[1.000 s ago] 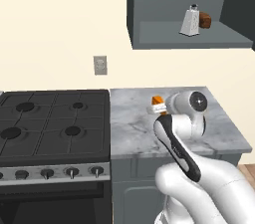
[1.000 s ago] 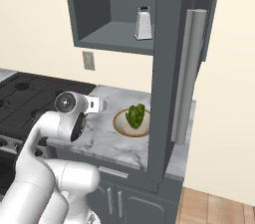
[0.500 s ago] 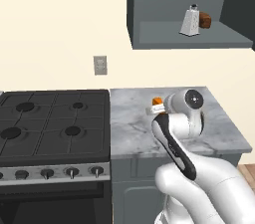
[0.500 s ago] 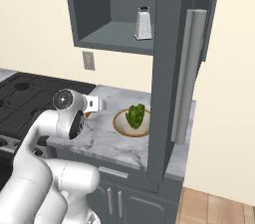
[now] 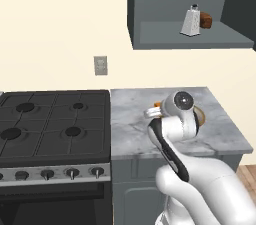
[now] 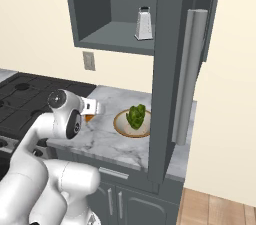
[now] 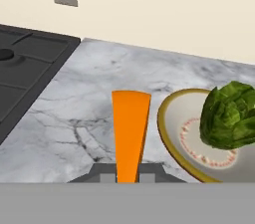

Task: Pick the cheese from the fridge and the cheese grater from the cabinet and place them next to the salad bowl.

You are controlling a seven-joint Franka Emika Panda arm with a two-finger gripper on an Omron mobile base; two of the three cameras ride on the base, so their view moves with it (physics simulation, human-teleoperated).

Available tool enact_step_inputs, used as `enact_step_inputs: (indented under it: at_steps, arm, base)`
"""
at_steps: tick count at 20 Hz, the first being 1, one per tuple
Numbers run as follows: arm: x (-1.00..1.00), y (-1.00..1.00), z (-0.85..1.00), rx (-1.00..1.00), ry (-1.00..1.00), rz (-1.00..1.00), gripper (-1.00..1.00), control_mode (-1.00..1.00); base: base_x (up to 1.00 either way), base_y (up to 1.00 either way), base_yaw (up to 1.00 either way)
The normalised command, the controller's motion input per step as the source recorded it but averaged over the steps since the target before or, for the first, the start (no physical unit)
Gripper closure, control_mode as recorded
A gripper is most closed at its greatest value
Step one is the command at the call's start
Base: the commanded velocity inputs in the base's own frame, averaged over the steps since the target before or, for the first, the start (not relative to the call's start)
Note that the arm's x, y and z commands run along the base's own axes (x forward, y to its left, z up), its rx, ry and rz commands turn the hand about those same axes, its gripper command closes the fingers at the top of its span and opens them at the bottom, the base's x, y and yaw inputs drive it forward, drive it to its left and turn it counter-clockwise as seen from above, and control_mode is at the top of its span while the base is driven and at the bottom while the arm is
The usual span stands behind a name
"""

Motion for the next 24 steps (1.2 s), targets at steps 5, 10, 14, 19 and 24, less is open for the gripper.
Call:
enact_step_inputs:
  at_steps: [5, 10, 14, 19, 24]
  arm:
    - [0.00, -0.02, -0.43, 0.00, 0.00, -0.06, 1.00, -1.00]
    - [0.00, -0.03, -0.28, 0.03, -0.05, 0.00, 1.00, -1.00]
    - [0.00, 0.00, -0.29, 0.06, -0.05, 0.00, 1.00, -1.00]
    - [0.03, 0.00, -0.46, 0.06, -0.01, -0.06, 1.00, -1.00]
    - [0.03, 0.00, -0.60, 0.00, 0.00, -0.08, 1.00, -1.00]
  base:
    - [0.00, 0.00, 0.00]
    - [0.00, 0.00, 0.00]
    - [0.00, 0.00, 0.00]
    - [0.00, 0.00, 0.00]
    - [0.00, 0.00, 0.00]
